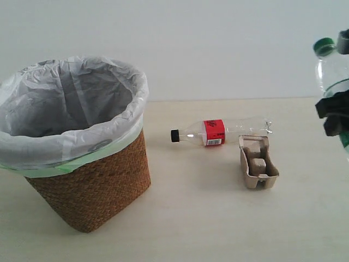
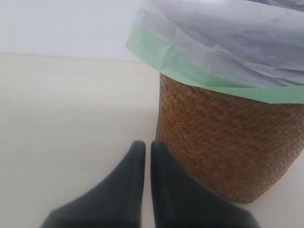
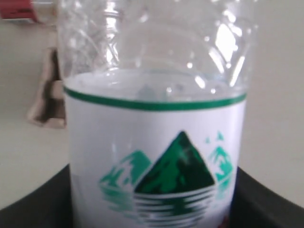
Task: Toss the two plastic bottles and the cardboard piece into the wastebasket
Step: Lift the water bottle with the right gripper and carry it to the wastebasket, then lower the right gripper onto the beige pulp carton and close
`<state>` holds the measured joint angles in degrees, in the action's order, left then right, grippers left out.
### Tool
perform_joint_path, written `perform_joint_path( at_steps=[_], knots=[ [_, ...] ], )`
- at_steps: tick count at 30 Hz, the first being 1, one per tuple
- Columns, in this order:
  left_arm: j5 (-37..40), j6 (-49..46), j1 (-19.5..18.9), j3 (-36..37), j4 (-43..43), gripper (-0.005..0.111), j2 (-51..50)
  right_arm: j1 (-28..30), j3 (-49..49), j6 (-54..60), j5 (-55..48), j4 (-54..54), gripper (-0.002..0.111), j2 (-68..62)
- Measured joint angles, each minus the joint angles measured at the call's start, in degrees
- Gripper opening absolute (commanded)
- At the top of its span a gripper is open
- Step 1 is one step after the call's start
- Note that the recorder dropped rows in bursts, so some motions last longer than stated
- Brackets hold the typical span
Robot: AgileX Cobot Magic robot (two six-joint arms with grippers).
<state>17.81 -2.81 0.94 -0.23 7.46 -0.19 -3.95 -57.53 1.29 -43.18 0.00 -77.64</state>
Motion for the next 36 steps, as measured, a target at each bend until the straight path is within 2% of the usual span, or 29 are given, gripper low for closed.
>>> perform_joint_path(
  at_steps=[4, 6, 7, 8, 9, 10, 11, 12, 13, 15, 18, 21, 28, 32, 36],
  knots=[
    [0.0, 0.0, 0.0, 0.0, 0.0, 0.004, 0.0, 6.34, 0.0, -1.29, 0.26, -1.21, 0.0, -4.28],
    [0.0, 0.0, 0.0, 0.0, 0.0, 0.004, 0.0, 4.37, -0.37, -0.52, 1.51, 1.85, 0.002, -7.19],
    [0.0, 0.0, 0.0, 0.0, 0.0, 0.004, 0.0, -0.47, -2.65, 1.34, 1.92, 5.57, 0.008, -9.43],
    [0.0, 0.0, 0.0, 0.0, 0.0, 0.004, 0.0, -3.86, -5.03, 2.56, 1.91, 8.41, 0.028, -10.68],
    [0.0, 0.0, 0.0, 0.0, 0.0, 0.004, 0.0, -10.92, -11.55, 4.71, 1.81, 15.44, 0.044, -12.91],
    [0.0, 0.0, 0.0, 0.0, 0.0, 0.004, 0.0, -15.0, -16.32, 5.82, 1.67, 18.74, 0.063, -13.9],
    [0.0, 0.0, 0.0, 0.0, 0.0, 0.004, 0.0, -18.92, -21.69, 5.96, 1.67, 21.16, 0.078, -14.81],
    [0.0, 0.0, 0.0, 0.0, 0.0, 0.004, 0.0, -22.42, -27.34, 5.23, 1.67, 22.87, 0.087, -15.64],
    [0.0, 0.0, 0.0, 0.0, 0.0, 0.004, 0.0, -27.13, -38.66, 2.98, 1.45, 24.64, 0.086, -17.07],
    [0.0, 0.0, 0.0, 0.0, 0.0, 0.004, 0.0, -30.02, -50.98, -1.29, -1.96, 24.28, 0.072, -18.98],
    [0.0, 0.0, 0.0, 0.0, 0.0, 0.004, 0.0, -30.29, -58.23, -5.68, -8.23, 18.35, 0.062, -20.3],
    [0.0, 0.0, 0.0, 0.0, 0.0, 0.004, 0.0, -30.19, -59.11, -9.36, -16.87, 5.77, 0.062, -22.21],
    [0.0, 0.0, 0.0, 0.0, 0.0, 0.004, 0.0, -29.82, -59.11, -12.39, -25.95, -11.32, 0.062, -23.01],
    [0.0, 0.0, 0.0, 0.0, 0.0, 0.004, 0.0, -27.75, -57.77, -13.53, -26.32, -13.29, 0.062, -22.77],
    [0.0, 0.0, 0.0, 0.0, 0.0, 0.004, 0.0, -24.33, -52.08, -15.39, -26.38, -13.78, 0.062, -22.86]
  ],
)
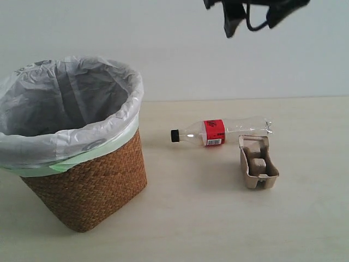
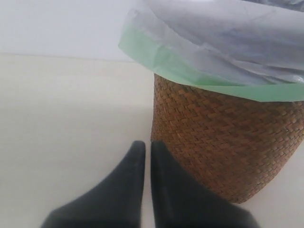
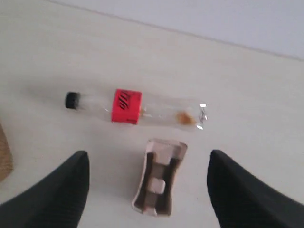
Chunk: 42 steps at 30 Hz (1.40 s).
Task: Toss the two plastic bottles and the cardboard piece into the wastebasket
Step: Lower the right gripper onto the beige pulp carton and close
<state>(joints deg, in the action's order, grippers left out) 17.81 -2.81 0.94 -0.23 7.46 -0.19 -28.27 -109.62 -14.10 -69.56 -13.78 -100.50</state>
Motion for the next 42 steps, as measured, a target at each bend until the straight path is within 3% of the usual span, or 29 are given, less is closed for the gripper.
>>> perform_joint_path(
  at_steps=[6, 11, 13, 29, 42],
  knots=[
    [0.0, 0.0, 0.0, 0.0, 0.0, 0.004, 0.0, 3.68, 12.85, -1.56, 0.88, -0.4, 0.063, -1.63],
    [0.0, 0.0, 0.0, 0.0, 0.0, 0.004, 0.0, 3.94, 19.1, -2.75, 5.8, -0.2, 0.081, -3.45],
    [0.0, 0.0, 0.0, 0.0, 0.0, 0.004, 0.0, 3.94, 20.82, -3.62, 7.47, -0.07, 0.082, -4.76],
    [0.0, 0.0, 0.0, 0.0, 0.0, 0.004, 0.0, 4.06, 22.29, -5.19, 12.78, 0.04, 0.082, -16.59],
    [0.0, 0.0, 0.0, 0.0, 0.0, 0.004, 0.0, 5.18, 22.29, -5.28, 16.87, 2.27, 0.082, -17.91]
  ],
)
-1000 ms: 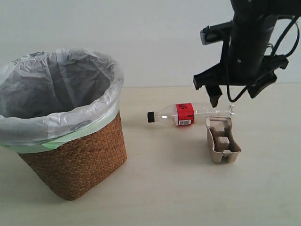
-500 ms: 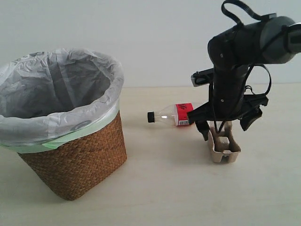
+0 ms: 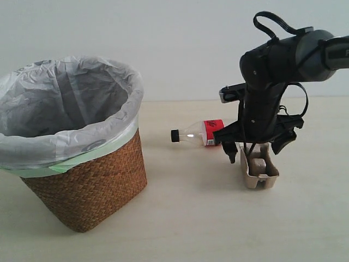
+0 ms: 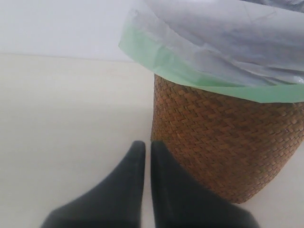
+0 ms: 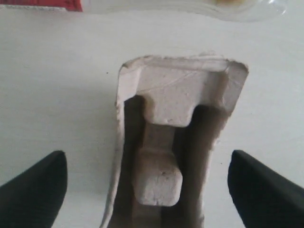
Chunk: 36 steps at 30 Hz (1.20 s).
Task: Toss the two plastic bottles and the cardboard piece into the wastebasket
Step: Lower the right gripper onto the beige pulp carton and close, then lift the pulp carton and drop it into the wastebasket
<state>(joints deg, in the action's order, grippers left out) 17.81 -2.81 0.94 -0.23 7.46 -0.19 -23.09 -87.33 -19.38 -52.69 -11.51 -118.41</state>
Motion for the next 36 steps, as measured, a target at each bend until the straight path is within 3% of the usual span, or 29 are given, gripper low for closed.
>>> perform_joint_path(
  at_steps=[13, 15, 22, 26, 36],
  knots=[
    [0.0, 0.0, 0.0, 0.0, 0.0, 0.004, 0.0, 1.83, 0.56, 0.66, 3.17, 3.48, 0.081, -3.92],
    [0.0, 0.0, 0.0, 0.0, 0.0, 0.004, 0.0, 1.83, 0.56, 0.66, 3.27, 3.61, 0.073, -4.33],
    [0.0, 0.0, 0.0, 0.0, 0.0, 0.004, 0.0, 1.83, 0.56, 0.66, 3.92, 3.81, 0.021, -4.5],
    [0.0, 0.0, 0.0, 0.0, 0.0, 0.004, 0.0, 1.83, 0.56, 0.66, 4.19, 3.94, 0.0, -4.5],
    [0.0, 0.0, 0.0, 0.0, 0.0, 0.004, 0.0, 1.83, 1.53, 3.73, 2.85, 4.49, 0.0, -1.38]
  ],
)
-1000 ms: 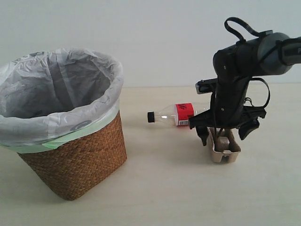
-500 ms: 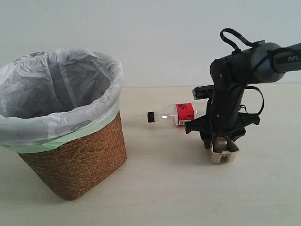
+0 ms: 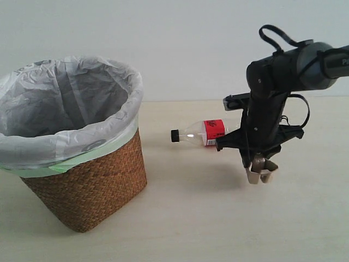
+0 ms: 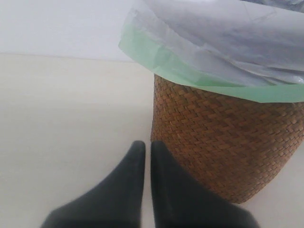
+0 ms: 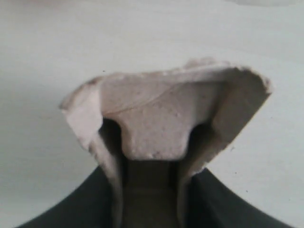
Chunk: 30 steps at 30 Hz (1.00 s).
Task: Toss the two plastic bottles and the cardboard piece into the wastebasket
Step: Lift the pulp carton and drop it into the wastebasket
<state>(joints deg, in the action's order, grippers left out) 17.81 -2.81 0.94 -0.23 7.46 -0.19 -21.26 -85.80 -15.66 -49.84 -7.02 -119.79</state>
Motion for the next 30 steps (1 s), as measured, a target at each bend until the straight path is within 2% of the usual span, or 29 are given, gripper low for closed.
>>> perform_joint_path(
  at_steps=[6, 13, 19, 23, 30],
  knots=[
    [0.0, 0.0, 0.0, 0.0, 0.0, 0.004, 0.0, 0.0, 8.0, 3.33, 6.27, 4.26, 0.0, 10.63],
    [0.0, 0.0, 0.0, 0.0, 0.0, 0.004, 0.0, 0.0, 15.41, 3.61, 8.43, 4.97, 0.0, 17.78],
    [0.0, 0.0, 0.0, 0.0, 0.0, 0.004, 0.0, 0.35, 16.17, -0.4, 7.78, -2.15, 0.0, 21.9],
    [0.0, 0.0, 0.0, 0.0, 0.0, 0.004, 0.0, 4.32, 16.17, -4.03, 4.61, -8.5, 0.0, 22.14],
    [0.0, 0.0, 0.0, 0.0, 0.0, 0.004, 0.0, 15.0, 16.36, -2.38, 0.46, -9.85, 0.0, 22.14]
  ],
)
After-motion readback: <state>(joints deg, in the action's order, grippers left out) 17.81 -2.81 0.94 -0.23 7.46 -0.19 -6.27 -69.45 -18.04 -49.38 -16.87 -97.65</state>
